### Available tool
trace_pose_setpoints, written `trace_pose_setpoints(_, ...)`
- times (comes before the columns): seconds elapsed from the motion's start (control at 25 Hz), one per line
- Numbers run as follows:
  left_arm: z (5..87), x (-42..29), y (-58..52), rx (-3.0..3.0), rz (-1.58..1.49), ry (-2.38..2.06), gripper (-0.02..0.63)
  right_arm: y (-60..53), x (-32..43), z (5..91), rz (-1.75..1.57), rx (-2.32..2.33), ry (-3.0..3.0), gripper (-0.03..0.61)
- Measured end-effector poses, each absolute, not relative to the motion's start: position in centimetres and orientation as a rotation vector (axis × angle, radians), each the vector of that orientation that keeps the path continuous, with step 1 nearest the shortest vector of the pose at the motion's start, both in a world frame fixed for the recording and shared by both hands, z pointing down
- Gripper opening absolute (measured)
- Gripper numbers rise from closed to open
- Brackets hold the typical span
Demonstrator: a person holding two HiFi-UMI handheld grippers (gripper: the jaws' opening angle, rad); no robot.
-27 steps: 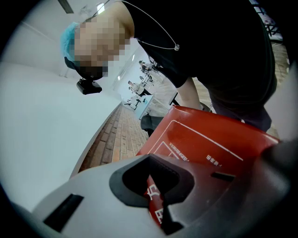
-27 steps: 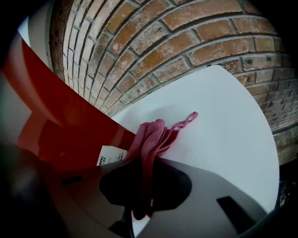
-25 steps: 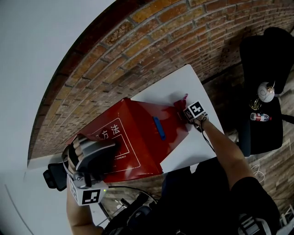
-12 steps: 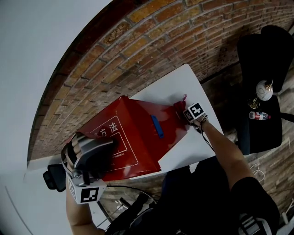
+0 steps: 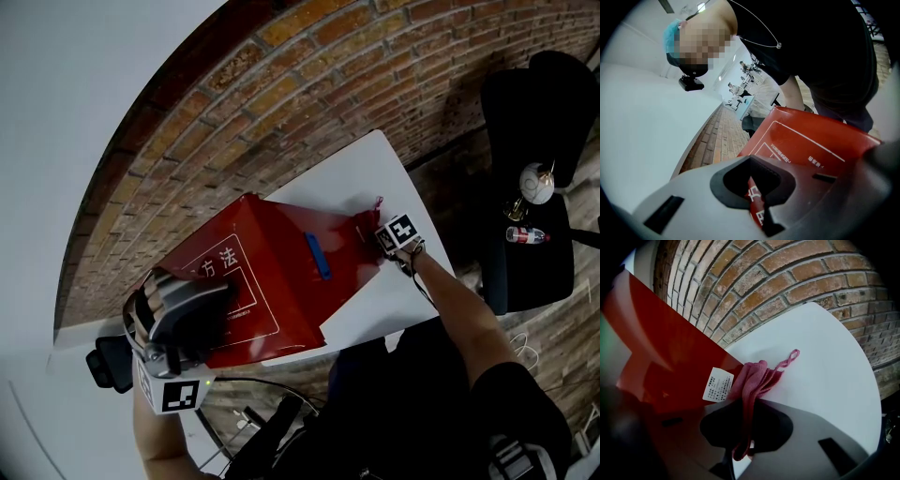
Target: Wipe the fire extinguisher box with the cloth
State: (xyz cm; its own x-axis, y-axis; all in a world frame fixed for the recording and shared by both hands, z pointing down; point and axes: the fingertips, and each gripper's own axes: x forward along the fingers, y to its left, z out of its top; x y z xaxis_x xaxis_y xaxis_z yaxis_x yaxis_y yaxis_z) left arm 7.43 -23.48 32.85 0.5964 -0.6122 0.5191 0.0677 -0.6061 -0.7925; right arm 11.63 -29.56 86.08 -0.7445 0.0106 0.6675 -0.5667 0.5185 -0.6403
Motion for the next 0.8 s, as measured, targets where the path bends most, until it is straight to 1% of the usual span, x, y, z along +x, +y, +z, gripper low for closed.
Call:
trace_pose_setpoints(0.48,32.9,7.5,-23.5,-1.999,-1.047,0.432,0.029,-29.1,12.5,86.0,1.201,0.507,-2.134,0.061)
trace_pose_setpoints(0.8,32.8,7.4,-23.5,-1.996,-1.049,0.434,0.029,-30.9,13.3,86.2,1.301,0.643,-2.137,0.061)
